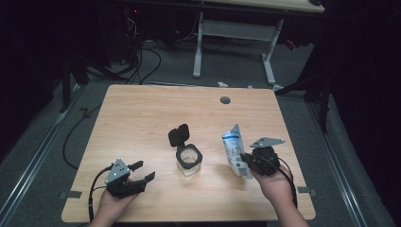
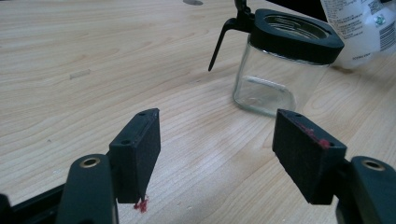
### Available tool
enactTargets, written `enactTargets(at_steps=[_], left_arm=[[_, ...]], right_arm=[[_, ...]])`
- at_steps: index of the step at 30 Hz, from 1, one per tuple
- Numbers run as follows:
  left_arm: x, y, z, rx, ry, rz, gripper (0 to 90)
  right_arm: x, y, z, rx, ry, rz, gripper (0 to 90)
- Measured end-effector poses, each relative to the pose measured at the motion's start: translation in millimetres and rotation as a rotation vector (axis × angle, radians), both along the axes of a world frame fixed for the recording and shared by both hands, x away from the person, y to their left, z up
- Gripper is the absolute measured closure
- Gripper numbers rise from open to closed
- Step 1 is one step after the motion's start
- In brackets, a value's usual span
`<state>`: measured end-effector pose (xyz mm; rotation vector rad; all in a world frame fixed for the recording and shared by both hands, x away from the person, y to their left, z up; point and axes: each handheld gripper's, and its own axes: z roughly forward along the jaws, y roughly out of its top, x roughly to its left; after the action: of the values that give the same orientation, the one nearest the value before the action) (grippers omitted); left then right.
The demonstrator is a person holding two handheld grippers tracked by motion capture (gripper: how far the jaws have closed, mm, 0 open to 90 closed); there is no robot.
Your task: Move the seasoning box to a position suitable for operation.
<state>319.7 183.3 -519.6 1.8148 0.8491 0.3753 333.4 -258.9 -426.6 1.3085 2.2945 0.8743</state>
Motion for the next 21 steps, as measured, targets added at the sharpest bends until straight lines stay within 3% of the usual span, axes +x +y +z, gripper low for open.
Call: enactTargets(at_steps=[21], left_arm=[[-0.2, -1.6, -1.1, 0.001, 0.0, -0.013, 32.7]], right_arm=[[-1.6, 0.6, 13.4, -0.045, 0.089, 0.05, 89.9]])
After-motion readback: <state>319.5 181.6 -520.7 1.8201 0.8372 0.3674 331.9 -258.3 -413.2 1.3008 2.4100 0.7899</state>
